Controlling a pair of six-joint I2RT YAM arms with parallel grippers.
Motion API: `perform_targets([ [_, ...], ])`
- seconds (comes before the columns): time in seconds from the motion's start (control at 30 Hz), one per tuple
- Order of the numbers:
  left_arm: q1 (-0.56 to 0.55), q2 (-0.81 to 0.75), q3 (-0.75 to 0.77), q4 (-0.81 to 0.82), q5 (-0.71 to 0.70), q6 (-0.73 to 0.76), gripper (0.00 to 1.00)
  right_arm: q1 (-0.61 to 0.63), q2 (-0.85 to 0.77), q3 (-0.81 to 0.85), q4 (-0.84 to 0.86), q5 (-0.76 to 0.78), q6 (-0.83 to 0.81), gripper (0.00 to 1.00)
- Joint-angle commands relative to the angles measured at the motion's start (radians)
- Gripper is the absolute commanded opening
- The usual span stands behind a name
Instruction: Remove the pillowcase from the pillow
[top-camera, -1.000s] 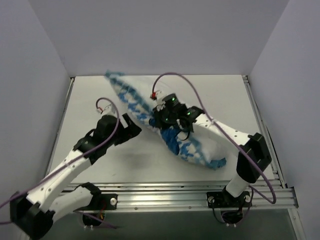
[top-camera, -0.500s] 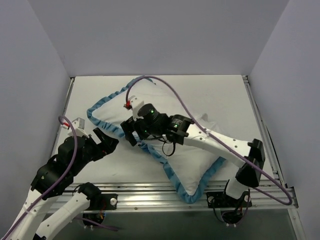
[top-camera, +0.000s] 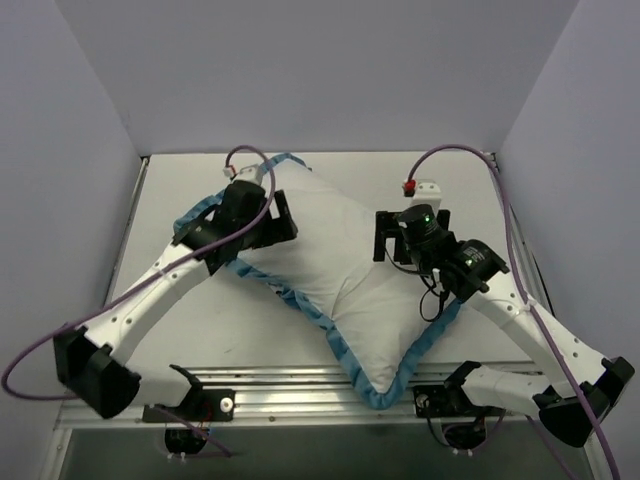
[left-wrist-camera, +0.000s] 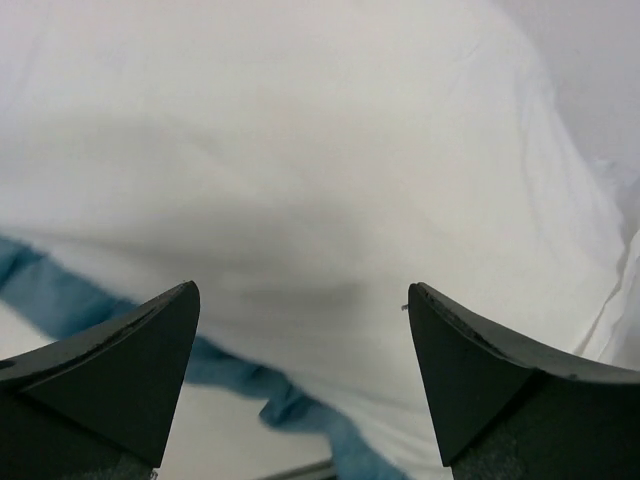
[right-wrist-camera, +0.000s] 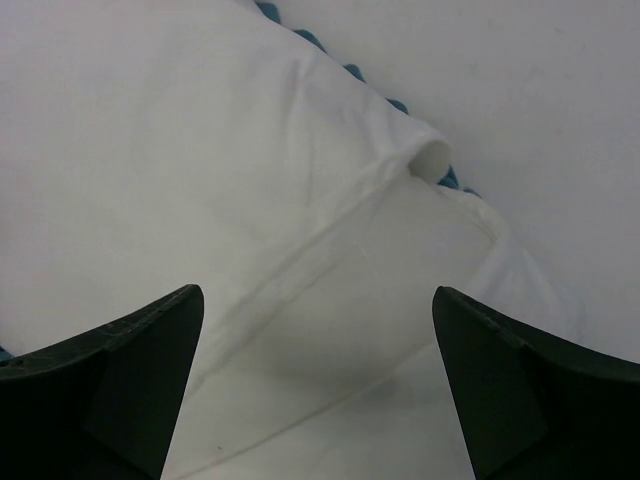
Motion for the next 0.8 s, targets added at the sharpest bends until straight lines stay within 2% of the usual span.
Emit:
perform_targets([
  [0.0,-0.031,0.104,0.117,0.181,-0.013,0.036,0.94,-0.064,-0.071,-0.053,-0.077,0.056,0.062,0.95],
  [0.1,-0.049,0.237,0.137,0.213,-0.059,-0.008,0.94,-0.123,-0.082,-0.120,-0.073,0.002,0.064,0.96],
  [0.17,-0.049,0.288,0.080,0.237,-0.134,-0.106,0.94,-0.141,-0.069,-0.179,-0.010,-0.064,0.037,0.96],
  [0.3,-0.012,0.274,-0.137,0.299,-0.185,-0.246,0.94,-0.143,0.054,-0.263,0.171,-0.310,0.000,0.88],
  [0.33,0.026,0.247,-0.182,0.309,-0.179,-0.278,0.94,-0.124,0.079,-0.277,0.275,-0.407,0.000,0.87],
  [0.4,0.076,0.205,-0.298,0.328,-0.154,-0.289,0.94,-0.085,0.168,-0.286,0.366,-0.418,0.006,0.86],
  [0.47,0.161,0.124,-0.377,0.328,-0.140,-0.270,0.94,-0.023,0.240,-0.248,0.436,-0.383,-0.008,0.86],
  [0.57,0.247,0.006,-0.400,0.293,-0.151,-0.202,0.94,0.020,0.389,-0.113,0.458,-0.371,-0.051,0.86],
  [0.67,0.264,-0.081,-0.356,0.261,-0.154,-0.076,0.94,0.035,0.492,0.025,0.426,-0.342,-0.079,0.85],
  [0.77,0.229,-0.106,-0.235,0.219,-0.092,0.070,0.94,0.034,0.506,0.122,0.363,-0.230,-0.095,0.86],
])
